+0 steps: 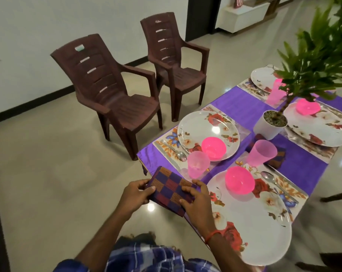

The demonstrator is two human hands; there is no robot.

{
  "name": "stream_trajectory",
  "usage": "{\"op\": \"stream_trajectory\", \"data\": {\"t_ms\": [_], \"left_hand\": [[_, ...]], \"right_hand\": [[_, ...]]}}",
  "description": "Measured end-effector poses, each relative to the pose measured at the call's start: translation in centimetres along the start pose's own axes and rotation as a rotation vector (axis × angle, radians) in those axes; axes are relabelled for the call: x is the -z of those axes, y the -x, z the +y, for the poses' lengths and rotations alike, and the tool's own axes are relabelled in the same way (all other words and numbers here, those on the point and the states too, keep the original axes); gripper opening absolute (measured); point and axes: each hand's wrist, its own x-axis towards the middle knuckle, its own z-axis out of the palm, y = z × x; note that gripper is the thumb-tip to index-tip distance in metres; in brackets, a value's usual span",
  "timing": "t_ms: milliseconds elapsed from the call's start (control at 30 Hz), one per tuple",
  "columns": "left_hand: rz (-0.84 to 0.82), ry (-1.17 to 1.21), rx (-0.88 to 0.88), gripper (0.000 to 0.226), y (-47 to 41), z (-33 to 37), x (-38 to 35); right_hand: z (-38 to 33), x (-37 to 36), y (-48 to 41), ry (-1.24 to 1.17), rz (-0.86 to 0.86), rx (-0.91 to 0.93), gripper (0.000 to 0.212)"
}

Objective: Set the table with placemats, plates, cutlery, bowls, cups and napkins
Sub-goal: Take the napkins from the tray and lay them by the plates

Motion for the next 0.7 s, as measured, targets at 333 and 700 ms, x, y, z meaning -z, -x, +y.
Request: {"op": "stream_trajectory", "data": {"t_ms": [333, 700], "left_hand": [[-0.186, -0.692, -0.115, 0.024, -8.9, 0.7, 0.4], [-0.343, -0.885, -0.228, 0.024, -13.8, 1.0, 0.2]], "right_hand": [[0.0, -1.1, -3.0, 0.135, -0.032, -0.103, 0.04], [0.1, -3.9, -3.0, 0.26, 0.081, -0.254, 0.029]]}}
